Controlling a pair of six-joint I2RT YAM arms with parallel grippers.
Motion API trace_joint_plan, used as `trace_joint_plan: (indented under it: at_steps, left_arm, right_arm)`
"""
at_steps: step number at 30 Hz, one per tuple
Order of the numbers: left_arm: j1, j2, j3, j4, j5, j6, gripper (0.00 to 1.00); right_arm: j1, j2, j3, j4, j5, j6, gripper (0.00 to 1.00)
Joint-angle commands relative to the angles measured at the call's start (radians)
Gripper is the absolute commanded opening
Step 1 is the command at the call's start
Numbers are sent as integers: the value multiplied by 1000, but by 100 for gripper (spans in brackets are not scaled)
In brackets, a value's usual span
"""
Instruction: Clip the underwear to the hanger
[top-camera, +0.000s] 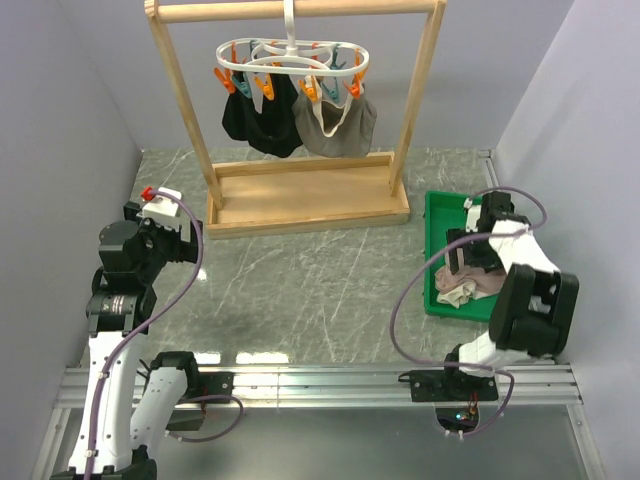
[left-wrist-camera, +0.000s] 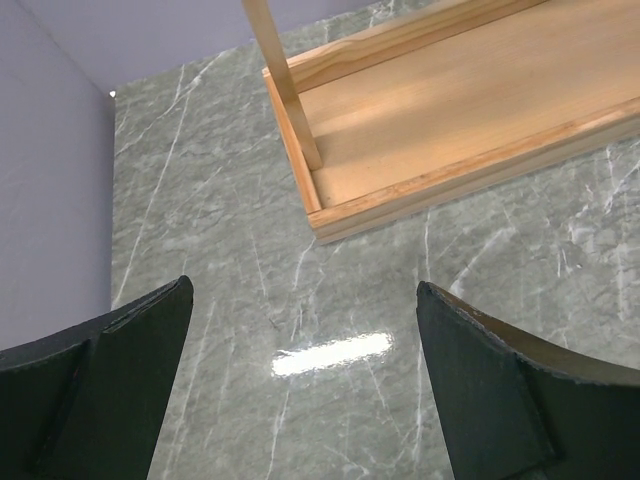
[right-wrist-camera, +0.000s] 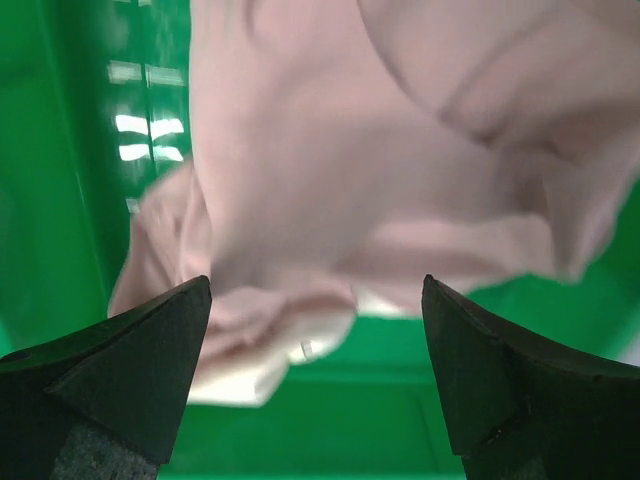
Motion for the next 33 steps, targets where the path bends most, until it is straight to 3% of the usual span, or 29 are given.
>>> trace_joint_plan:
  at_steps: [1, 6, 8, 12, 13, 16, 26, 29, 33]
  left_arm:
    - [4, 5, 28, -1, 22, -26, 99]
    - [4, -2, 27, -27, 25, -28, 99]
    - [4, -12, 21, -27, 19, -24, 99]
    - [5, -12, 21, -27, 14, -21, 99]
    - [5, -3, 30, -32, 13, -21, 99]
    - [4, 17, 48, -46, 19, -26, 99]
    - [4, 68, 93, -64, 24, -60, 99]
    - [4, 87, 111, -69, 24, -70, 99]
    - [5, 123, 149, -92, 56, -110, 99]
  right_arm:
    - [-13, 95, 93, 34, -51, 64, 92]
    - [-18, 200, 181, 40, -83, 125, 89]
    - [-16, 224, 192, 53, -79, 142, 82]
    - [-21, 283, 241, 51, -79, 126, 48]
    - [-27, 284, 261, 28, -111, 106, 22]
    - [-35, 264, 368, -51, -145, 66, 0]
    - [-7, 178, 722, -293, -314, -91, 0]
    - [60, 126, 813, -342, -335, -163, 0]
    - [232, 19, 807, -362, -314, -296, 0]
